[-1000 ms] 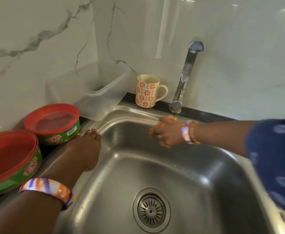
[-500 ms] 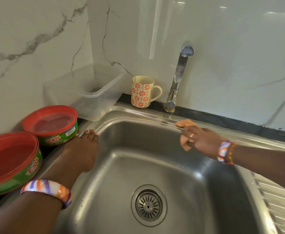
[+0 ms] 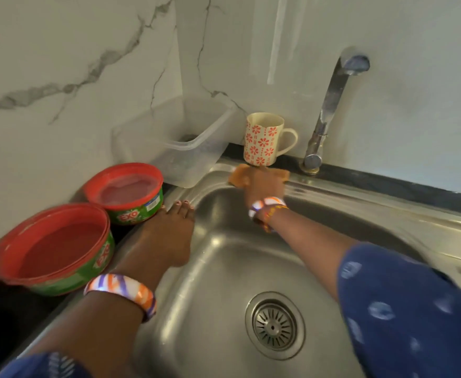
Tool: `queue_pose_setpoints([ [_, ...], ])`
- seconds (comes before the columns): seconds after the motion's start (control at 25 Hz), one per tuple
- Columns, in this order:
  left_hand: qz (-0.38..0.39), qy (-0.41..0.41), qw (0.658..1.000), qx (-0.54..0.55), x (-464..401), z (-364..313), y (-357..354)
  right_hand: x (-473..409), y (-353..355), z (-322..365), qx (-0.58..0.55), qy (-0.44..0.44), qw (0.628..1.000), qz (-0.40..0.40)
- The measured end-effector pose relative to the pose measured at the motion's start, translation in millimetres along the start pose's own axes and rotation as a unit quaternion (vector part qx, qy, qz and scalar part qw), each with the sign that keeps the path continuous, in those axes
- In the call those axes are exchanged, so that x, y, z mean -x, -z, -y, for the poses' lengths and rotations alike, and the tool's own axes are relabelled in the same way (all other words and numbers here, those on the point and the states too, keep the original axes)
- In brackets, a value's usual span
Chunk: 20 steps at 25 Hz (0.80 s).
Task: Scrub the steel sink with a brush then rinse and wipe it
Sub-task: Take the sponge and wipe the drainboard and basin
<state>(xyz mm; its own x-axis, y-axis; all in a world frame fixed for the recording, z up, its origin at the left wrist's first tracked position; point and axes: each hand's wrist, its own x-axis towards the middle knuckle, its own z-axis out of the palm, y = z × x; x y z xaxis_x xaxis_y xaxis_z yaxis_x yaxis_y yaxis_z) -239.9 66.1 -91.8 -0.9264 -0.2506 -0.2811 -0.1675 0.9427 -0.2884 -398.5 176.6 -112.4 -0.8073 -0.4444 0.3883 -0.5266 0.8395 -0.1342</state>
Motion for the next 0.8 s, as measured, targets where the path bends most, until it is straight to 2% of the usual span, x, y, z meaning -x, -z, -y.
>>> queue_pose_setpoints([
  [0.08,-0.007,-0.013,0.997,0.075,8,5,4,-14,-11,31,-0.048,0.028,0.998,0.034],
  [0.16,-0.028,-0.005,0.990,0.141,23,9,4,-11,-19,38,-0.161,0.053,0.983,0.073],
  [0.24,-0.049,0.007,0.986,0.156,41,13,-4,17,-25,28,-0.300,0.026,0.951,0.070],
  [0.28,-0.052,0.012,0.987,0.149,50,15,-10,41,-31,25,-0.387,-0.012,0.918,0.086],
  [0.32,-0.047,0.018,0.989,0.141,57,18,-16,71,-39,24,-0.404,-0.007,0.908,0.108],
  [0.36,-0.041,0.023,0.990,0.129,62,21,-21,103,-46,27,-0.426,0.024,0.891,0.159],
  [0.4,-0.031,0.027,0.993,0.113,65,23,-24,131,-55,30,-0.380,0.114,0.889,0.230],
  [0.44,-0.024,0.029,0.995,0.095,66,25,-26,155,-63,31,-0.382,0.164,0.848,0.330],
  [0.52,-0.010,0.041,0.997,0.058,65,24,-27,171,-86,29,-0.314,0.329,0.801,0.389],
  [0.56,0.001,0.050,0.998,0.045,64,21,-27,154,-94,26,-0.262,0.379,0.807,0.369],
  [0.6,0.010,0.059,0.998,0.037,63,19,-27,135,-101,24,-0.272,0.358,0.824,0.346],
  [0.68,0.014,0.067,0.997,0.034,61,18,-29,91,-111,12,-0.154,0.236,0.911,0.301],
  [0.72,0.019,0.066,0.997,0.032,61,18,-29,77,-110,4,-0.073,0.166,0.940,0.290],
  [0.76,0.030,0.063,0.997,0.020,61,20,-29,70,-106,-3,-0.056,0.095,0.955,0.276],
  [0.8,0.033,0.056,0.997,0.031,61,22,-29,71,-102,-6,-0.033,0.063,0.962,0.263],
])
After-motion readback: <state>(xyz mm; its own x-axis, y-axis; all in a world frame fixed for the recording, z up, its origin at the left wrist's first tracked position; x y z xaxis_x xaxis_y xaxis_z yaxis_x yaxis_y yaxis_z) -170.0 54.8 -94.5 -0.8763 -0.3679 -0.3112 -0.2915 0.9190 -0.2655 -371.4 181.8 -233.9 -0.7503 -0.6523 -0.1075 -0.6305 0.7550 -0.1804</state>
